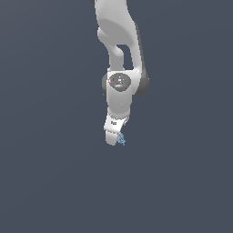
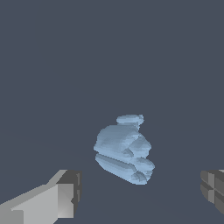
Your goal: Pick up the object and move it to a goal position.
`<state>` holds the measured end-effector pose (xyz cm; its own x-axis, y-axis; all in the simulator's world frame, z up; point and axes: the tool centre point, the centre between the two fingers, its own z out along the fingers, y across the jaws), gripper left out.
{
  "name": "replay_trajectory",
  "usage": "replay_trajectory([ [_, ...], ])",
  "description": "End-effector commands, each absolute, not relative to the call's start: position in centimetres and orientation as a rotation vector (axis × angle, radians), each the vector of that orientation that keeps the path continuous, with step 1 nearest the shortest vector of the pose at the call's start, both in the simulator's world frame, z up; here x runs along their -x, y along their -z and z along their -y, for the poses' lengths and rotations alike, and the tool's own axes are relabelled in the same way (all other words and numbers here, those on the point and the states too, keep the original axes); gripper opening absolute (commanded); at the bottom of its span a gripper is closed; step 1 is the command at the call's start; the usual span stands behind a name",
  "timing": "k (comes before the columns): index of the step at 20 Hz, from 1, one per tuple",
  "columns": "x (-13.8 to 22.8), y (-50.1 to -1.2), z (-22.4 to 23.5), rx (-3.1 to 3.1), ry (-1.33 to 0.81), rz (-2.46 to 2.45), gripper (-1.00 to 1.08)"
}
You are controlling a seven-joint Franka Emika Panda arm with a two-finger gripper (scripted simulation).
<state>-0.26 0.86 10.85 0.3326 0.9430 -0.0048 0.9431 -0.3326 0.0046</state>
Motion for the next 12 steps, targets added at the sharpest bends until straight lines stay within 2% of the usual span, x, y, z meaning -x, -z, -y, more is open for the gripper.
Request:
replay_trajectory([
  [1,0.32,-10.53,-0.82,-2.512,0.001,-1.878,1.0],
  [12,0.48,-9.81,-0.73,-2.407,0.0,-2.019,1.0],
])
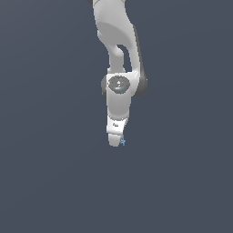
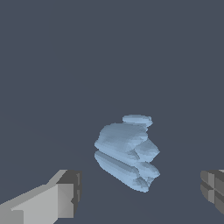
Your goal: Pick up the object and move it to a goal position.
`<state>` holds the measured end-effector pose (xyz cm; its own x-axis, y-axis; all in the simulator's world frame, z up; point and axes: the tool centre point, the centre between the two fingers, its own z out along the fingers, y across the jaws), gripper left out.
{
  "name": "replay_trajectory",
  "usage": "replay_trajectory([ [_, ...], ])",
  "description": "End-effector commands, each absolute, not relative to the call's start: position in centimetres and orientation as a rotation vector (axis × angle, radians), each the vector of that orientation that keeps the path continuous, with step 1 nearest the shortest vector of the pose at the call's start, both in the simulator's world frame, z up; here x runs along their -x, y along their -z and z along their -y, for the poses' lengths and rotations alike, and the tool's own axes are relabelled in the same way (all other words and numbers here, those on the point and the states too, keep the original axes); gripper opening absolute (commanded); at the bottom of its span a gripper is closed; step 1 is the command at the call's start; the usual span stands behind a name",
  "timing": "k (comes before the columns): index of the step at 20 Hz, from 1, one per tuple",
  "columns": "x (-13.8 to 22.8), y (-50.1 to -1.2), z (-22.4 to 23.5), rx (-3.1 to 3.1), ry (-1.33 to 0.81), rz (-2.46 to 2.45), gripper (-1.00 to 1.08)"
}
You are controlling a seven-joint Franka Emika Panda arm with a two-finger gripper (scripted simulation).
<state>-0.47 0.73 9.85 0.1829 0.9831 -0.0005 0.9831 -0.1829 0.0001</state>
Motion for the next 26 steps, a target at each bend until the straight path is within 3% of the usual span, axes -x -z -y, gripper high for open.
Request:
replay_trajectory([
  [1,0.5,-9.8,-0.7,-2.405,0.0,-2.021,1.0],
  [20,0.5,-4.8,-0.7,-2.405,0.0,-2.022,1.0],
  [21,0.5,-4.8,-0.7,-2.405,0.0,-2.022,-1.0],
  [26,0.5,-4.8,-0.7,-2.405,0.0,-2.022,-1.0],
])
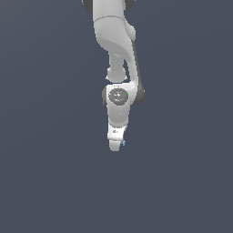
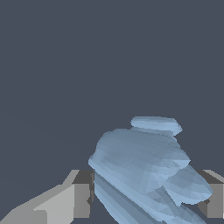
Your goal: Pick up the object and move it to a goal position.
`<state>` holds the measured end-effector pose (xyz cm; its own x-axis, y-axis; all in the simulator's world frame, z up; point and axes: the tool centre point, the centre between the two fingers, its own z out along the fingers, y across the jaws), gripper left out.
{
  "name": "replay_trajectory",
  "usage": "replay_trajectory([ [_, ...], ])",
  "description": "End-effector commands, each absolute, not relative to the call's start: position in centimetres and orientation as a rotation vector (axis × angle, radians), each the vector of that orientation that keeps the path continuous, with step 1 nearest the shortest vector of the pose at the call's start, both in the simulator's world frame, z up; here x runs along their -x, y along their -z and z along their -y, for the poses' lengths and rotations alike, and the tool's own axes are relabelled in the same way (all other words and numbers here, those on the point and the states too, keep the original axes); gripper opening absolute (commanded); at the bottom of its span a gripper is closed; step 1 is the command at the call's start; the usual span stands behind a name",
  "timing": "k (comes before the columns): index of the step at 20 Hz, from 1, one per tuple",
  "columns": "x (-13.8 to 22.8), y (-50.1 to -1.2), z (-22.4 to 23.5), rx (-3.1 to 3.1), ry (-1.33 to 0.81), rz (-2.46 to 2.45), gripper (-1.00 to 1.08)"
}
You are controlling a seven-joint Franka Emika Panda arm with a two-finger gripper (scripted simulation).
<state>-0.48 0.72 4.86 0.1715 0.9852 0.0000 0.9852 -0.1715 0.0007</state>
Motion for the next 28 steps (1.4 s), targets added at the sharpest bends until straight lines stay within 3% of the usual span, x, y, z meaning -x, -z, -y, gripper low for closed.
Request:
replay_trajectory([
  [1,0.5,-4.8,-0.7,-2.405,0.0,-2.022,-1.0],
  [14,1.6,-6.2,0.0,-2.403,0.0,-2.022,-1.0],
  [28,7.5,-13.5,3.8,-2.403,0.002,-2.021,-1.0],
])
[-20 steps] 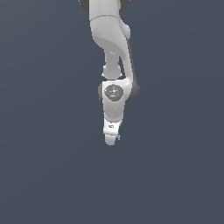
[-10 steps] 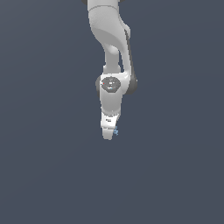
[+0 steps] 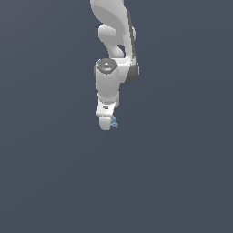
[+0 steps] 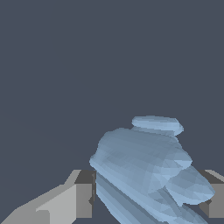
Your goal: Pick up the object and move it to a goal position.
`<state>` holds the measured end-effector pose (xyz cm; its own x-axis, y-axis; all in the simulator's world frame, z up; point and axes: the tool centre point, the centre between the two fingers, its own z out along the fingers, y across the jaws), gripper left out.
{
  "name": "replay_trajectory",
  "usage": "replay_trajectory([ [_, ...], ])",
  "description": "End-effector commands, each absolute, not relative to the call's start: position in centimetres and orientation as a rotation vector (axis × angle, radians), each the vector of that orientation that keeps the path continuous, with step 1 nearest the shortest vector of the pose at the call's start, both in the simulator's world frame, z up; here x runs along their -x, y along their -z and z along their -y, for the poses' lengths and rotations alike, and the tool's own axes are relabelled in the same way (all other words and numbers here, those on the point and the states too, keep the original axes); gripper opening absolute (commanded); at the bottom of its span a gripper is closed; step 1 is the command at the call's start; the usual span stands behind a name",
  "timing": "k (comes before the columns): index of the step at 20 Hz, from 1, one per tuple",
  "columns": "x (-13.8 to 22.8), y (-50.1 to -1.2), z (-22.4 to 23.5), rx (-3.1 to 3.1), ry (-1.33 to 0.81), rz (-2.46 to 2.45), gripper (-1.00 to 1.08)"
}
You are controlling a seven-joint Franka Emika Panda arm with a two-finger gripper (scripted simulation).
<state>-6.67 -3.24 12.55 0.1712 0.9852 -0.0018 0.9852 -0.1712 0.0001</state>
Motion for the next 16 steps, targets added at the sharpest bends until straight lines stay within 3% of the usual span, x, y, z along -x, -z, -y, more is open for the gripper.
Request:
replay_trajectory([
  [1,8.0,-14.2,4.1,-2.403,0.002,-2.021,-1.0],
  [16,12.2,-20.1,7.0,-2.405,-0.002,-2.023,-1.0],
])
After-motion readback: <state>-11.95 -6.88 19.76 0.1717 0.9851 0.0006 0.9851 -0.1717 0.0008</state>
